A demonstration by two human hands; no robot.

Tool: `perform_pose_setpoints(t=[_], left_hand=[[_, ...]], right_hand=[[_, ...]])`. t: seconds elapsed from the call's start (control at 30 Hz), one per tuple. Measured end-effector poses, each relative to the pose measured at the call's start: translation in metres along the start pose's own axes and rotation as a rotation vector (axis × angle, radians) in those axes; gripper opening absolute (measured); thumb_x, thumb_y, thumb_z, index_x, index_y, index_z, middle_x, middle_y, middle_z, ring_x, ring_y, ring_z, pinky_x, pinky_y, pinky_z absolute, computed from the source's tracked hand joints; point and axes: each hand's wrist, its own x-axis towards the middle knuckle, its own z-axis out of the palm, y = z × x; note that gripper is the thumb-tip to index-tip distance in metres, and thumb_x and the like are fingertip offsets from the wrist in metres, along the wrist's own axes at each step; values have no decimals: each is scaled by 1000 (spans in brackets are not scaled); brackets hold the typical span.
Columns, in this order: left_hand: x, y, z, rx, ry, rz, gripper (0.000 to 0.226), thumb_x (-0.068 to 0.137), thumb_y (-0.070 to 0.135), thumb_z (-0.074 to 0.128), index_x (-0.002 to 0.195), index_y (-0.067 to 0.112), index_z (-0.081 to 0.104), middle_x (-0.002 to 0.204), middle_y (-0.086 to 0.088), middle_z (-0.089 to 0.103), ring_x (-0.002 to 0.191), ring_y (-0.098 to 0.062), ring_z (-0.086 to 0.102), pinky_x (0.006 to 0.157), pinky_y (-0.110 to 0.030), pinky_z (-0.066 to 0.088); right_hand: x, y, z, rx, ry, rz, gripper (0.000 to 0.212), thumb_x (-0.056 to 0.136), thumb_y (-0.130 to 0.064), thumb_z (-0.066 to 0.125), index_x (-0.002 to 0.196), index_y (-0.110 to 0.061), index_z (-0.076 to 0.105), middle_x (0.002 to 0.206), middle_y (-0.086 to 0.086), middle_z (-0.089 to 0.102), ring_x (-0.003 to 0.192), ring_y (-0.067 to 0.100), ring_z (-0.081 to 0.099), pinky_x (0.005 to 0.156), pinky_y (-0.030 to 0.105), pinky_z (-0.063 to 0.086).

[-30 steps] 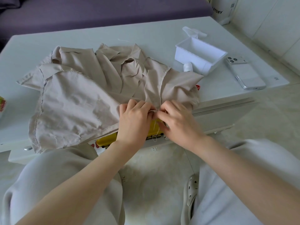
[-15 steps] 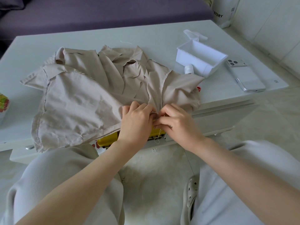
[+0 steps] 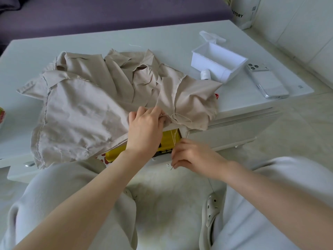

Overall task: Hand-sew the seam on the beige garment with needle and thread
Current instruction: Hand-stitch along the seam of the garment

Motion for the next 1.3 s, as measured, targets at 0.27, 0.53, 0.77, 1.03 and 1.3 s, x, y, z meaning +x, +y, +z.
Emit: perform_pose_setpoints(t=[0.27, 0.53, 0.77, 1.03, 1.3], left_hand=[[2, 2, -5, -14, 24, -17, 16, 95, 13, 49, 85, 8, 60, 80, -2, 63, 80, -23, 44, 74, -28, 21], [2, 4, -7, -35, 33, -20, 19, 92, 16, 48, 80, 8, 60, 73, -1, 60, 74, -22, 42, 70, -29, 19], [1, 6, -12, -98, -18, -55, 15, 94, 14, 51, 86, 8, 63, 77, 1, 60, 78, -20, 43, 78, -34, 30], [1, 7, -12, -143, -54, -83, 12, 94, 14, 53, 84, 12, 59, 73, 9, 47, 79, -14, 36, 74, -29, 21], [4, 7, -14, -165, -54, -96, 17, 92, 10, 51, 77, 18, 49, 66, 11, 45, 76, -16, 37, 73, -29, 21]], right_hand=[[-13, 8, 17, -18, -387, 91, 20, 94, -19, 55, 101, -15, 73, 106, 0, 67, 103, 16, 52, 88, 31, 45], [8, -20, -10, 376, 177, 332, 20, 98, -7, 40, 92, -22, 52, 80, -20, 48, 76, -5, 50, 68, 10, 35], [32, -18, -17, 424, 510, 391, 18, 87, -15, 66, 102, -7, 60, 75, -20, 40, 71, -3, 44, 67, 10, 34], [44, -8, -18, 218, 639, 320, 9, 83, -10, 70, 86, -4, 63, 69, -23, 33, 70, -11, 47, 64, 6, 35], [42, -10, -15, 219, 537, 236, 7, 84, -7, 66, 79, -9, 61, 69, -21, 35, 64, -5, 44, 59, 8, 31]])
